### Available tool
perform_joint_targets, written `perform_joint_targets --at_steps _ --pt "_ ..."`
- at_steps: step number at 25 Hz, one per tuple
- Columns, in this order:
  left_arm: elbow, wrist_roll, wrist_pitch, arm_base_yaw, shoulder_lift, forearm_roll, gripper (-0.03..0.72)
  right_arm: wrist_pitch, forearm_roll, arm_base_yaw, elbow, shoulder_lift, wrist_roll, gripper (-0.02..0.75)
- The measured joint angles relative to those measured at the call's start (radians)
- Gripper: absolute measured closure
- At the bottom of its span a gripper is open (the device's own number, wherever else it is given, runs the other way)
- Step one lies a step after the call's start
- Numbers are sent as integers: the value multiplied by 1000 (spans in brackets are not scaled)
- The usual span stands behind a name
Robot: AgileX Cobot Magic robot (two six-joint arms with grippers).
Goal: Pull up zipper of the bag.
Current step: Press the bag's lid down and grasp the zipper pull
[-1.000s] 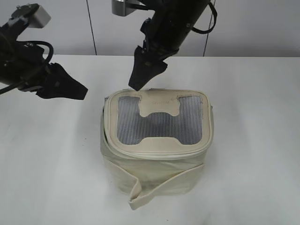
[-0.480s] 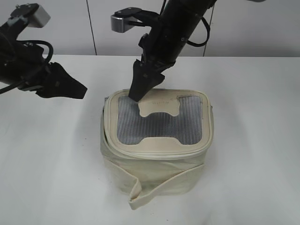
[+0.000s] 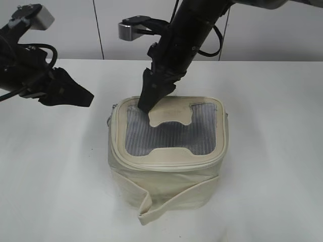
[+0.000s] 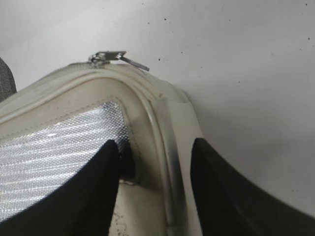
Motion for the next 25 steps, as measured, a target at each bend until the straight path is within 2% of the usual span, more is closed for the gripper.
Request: perform_joint_targets --at_steps 2,7,9,17,25 --pt "0 0 0 0 0 0 370 3 2 0 -2 3 0 411" --pt "0 0 1 0 0 0 370 4 5 3 -3 4 1 626" --pt "0 0 1 0 0 0 370 4 5 3 -3 4 3 684" --pt "0 0 -5 -3 2 63 367 4 -4 4 -21 5 16 689" --pt "-3 28 -20 -23 50 97 305 4 -19 7 -47 10 27 689"
